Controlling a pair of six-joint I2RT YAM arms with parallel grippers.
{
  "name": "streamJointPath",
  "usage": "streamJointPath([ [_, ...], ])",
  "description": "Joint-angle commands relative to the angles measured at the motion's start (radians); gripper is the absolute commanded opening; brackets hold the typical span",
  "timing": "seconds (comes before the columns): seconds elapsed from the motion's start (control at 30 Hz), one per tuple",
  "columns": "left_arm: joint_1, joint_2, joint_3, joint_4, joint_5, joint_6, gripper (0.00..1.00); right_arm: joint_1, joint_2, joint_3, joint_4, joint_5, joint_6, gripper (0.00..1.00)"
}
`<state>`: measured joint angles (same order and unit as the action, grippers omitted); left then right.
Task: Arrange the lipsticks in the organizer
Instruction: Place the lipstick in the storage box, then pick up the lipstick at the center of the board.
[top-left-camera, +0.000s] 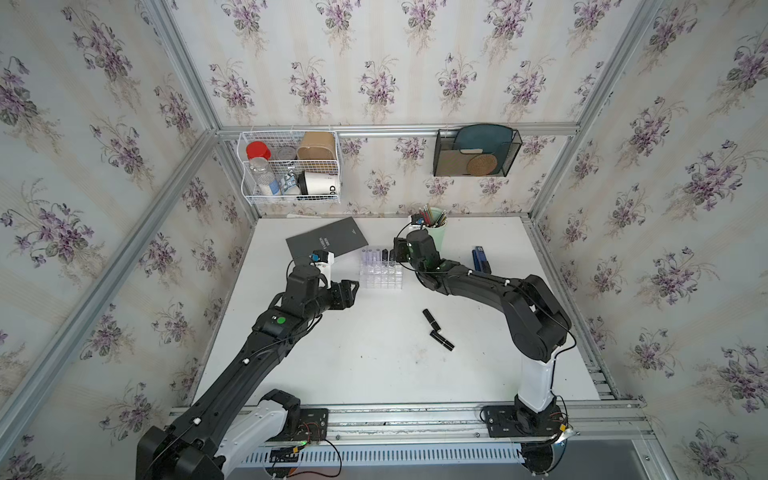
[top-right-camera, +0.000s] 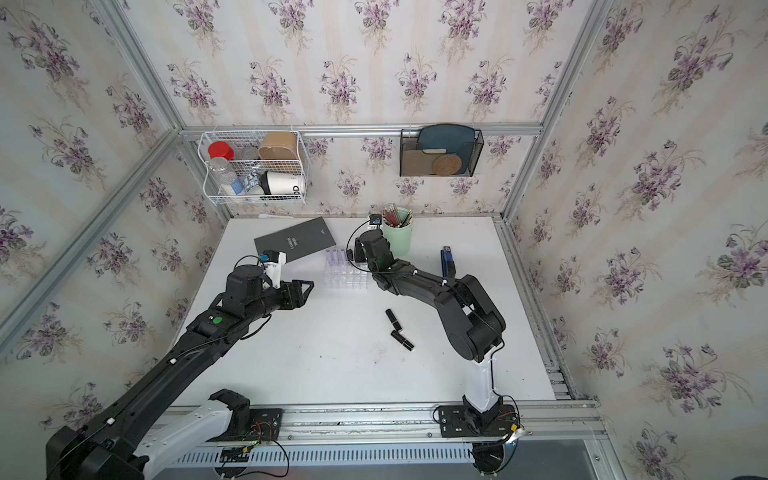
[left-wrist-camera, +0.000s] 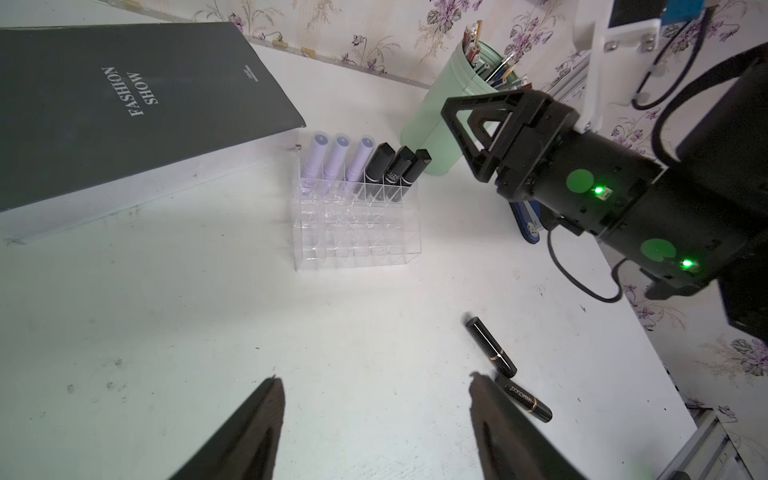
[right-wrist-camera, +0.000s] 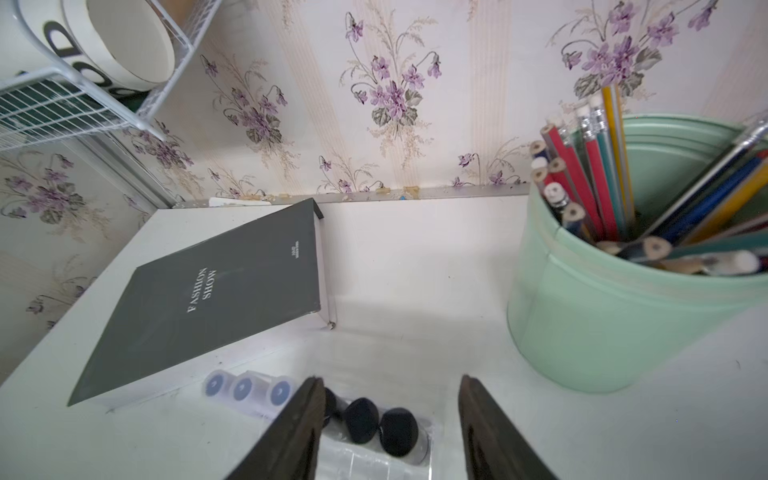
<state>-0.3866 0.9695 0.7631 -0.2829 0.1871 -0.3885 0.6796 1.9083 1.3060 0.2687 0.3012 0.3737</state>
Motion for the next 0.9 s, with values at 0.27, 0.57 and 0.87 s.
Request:
streamJointPath([
  [0.27, 0.032, -0.038, 0.066, -0.120, -0.060, -0.045, 0.78, 0.001, -0.377, -0.331, -0.445, -0.178, 0.171, 0.56],
  [0.57, -0.028, 0.059, 0.061, -0.100, 0.135, -0.118, 0.65, 0.009, -0.609, -0.517, -0.747, -0.323, 0.136, 0.63],
  [0.87, -0.146, 0.064, 0.036, -0.044, 0.117, -0.153, 0.61, 0.013, -0.553, -0.603, -0.696, -0.391, 0.089, 0.63],
])
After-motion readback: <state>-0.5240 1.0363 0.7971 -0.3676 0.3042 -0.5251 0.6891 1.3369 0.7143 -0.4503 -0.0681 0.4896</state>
